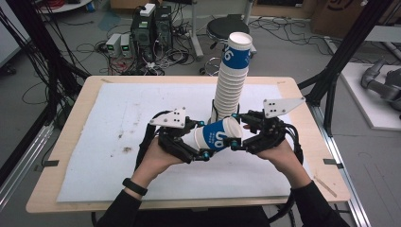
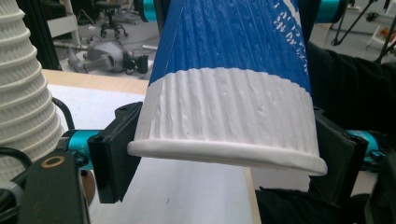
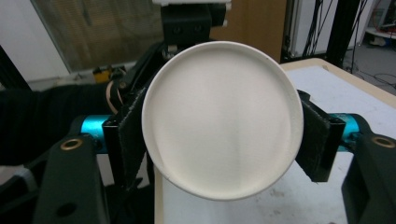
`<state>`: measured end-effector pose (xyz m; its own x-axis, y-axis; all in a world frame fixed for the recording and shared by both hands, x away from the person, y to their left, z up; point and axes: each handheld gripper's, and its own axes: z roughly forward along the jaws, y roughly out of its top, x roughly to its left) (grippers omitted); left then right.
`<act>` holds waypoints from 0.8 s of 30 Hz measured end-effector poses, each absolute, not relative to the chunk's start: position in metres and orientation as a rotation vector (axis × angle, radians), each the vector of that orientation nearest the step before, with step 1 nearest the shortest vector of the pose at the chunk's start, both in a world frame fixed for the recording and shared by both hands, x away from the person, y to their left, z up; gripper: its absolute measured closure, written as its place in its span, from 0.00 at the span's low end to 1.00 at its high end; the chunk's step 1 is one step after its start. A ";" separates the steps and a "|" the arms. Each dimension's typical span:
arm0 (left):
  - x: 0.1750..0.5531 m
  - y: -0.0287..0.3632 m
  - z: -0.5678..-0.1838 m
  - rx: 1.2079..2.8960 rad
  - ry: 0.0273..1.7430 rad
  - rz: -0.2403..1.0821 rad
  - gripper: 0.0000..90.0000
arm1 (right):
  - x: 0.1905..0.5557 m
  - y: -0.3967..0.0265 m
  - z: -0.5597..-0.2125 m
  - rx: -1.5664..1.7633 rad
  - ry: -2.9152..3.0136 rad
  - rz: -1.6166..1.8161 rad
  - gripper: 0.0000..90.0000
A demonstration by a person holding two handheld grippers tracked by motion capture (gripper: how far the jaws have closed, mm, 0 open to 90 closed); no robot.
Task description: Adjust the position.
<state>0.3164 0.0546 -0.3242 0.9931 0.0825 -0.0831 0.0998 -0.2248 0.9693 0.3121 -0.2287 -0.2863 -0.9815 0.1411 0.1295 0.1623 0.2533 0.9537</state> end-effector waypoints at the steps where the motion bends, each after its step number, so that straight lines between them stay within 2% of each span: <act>1: 0.316 0.055 -0.324 1.807 0.132 -0.011 0.23 | 0.311 -0.229 -0.286 -0.293 -2.490 -1.873 0.29; 2: 0.316 0.055 -0.323 1.817 0.127 -0.007 0.23 | 0.312 -0.229 -0.286 -0.289 -2.497 -1.874 0.25; 5: 0.316 0.057 -0.321 1.857 0.129 -0.005 0.24 | 0.311 -0.230 -0.283 -0.298 -2.514 -1.863 0.24; 17: 0.314 0.054 -0.317 2.071 0.120 0.070 0.24 | 0.309 -0.226 -0.282 -0.315 -2.656 -1.717 0.23; 24: 0.313 0.054 -0.314 2.116 0.124 0.089 0.25 | 0.310 -0.218 -0.290 -0.308 -2.747 -1.590 0.23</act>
<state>0.3133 0.0544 -0.3143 0.9921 0.1245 0.0136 0.0533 -0.5184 0.8535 0.3104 -0.2178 -0.2895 -0.9802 0.1902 0.0555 0.1428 0.4841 0.8633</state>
